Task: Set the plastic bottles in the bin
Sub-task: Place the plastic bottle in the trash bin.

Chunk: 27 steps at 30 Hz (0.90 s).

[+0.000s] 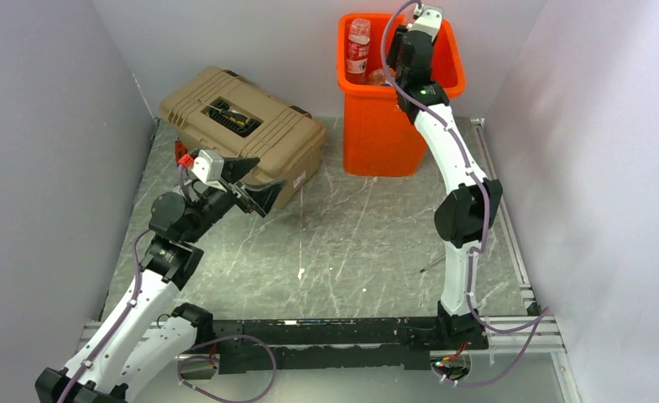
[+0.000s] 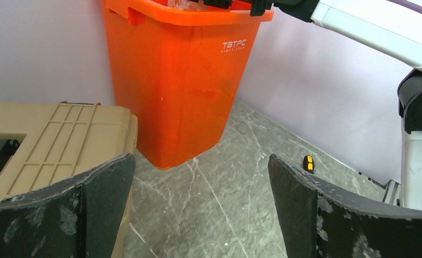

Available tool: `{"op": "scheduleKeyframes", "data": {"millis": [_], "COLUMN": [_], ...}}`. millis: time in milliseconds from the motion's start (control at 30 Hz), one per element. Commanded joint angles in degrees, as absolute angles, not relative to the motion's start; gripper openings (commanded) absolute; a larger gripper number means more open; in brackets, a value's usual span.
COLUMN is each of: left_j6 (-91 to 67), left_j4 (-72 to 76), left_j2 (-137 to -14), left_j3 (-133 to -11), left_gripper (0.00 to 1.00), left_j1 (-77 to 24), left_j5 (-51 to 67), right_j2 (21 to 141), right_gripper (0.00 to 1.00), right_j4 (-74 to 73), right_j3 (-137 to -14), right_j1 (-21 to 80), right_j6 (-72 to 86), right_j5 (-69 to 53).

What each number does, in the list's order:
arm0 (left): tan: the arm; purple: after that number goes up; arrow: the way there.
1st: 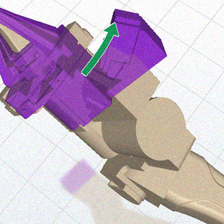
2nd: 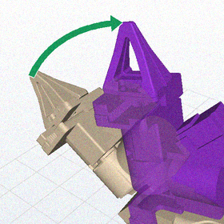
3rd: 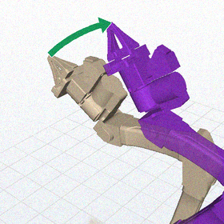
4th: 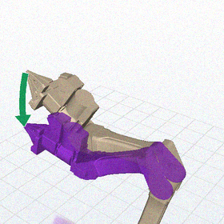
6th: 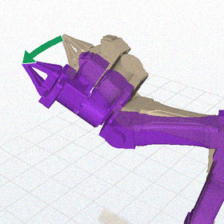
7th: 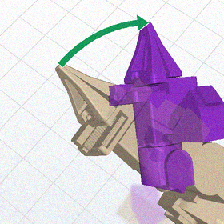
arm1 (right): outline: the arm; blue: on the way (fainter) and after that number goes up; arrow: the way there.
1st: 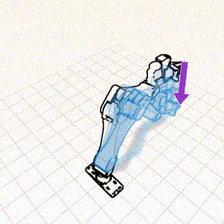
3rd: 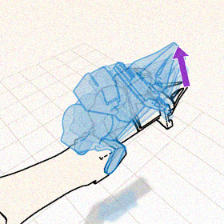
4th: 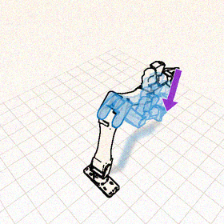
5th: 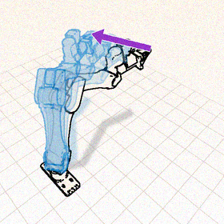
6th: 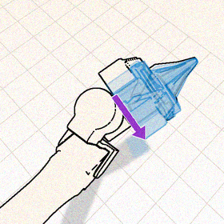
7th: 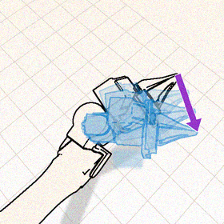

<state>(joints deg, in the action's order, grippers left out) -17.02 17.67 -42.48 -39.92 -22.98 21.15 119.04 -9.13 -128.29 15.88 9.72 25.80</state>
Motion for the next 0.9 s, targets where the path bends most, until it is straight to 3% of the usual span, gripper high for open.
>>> {"op": "scheduleKeyframes", "data": {"millis": [0, 467, 600, 800, 867], "left_j6": [-16.2, -15.9, -16.0, -15.5, -15.3], "left_j4": [18.2, 17.6, 17.8, 17.4, 17.4], "left_j2": [-43.5, -45.3, -45.6, -46.1, -46.5], "left_j3": [-42.8, -42.9, -42.8, -42.7, -42.6], "left_gripper": [0.99, 0.99, 0.99, 0.99, 0.99], "left_j1": [-23.2, -23.2, -23.2, -23.2, -23.2], "left_j5": [22.2, 22.5, 22.6, 21.7, 21.4], "right_j2": [118.1, 115.2, 114.5, 112.5, 111.8], "right_gripper": [0.00, 0.01, 0.20, 0.62, 0.71], "right_j4": [-9.9, -10.5, -11.1, -11.1, -10.9], "right_j3": [-130.5, -124.9, -125.3, -124.7, -124.4], "right_j1": [16.6, 18.4, 18.6, 18.7, 18.7], "right_j6": [4.0, 4.3, 5.2, 5.5, 5.7], "right_j5": [29.3, 27.8, 26.7, 26.6, 26.4]}}
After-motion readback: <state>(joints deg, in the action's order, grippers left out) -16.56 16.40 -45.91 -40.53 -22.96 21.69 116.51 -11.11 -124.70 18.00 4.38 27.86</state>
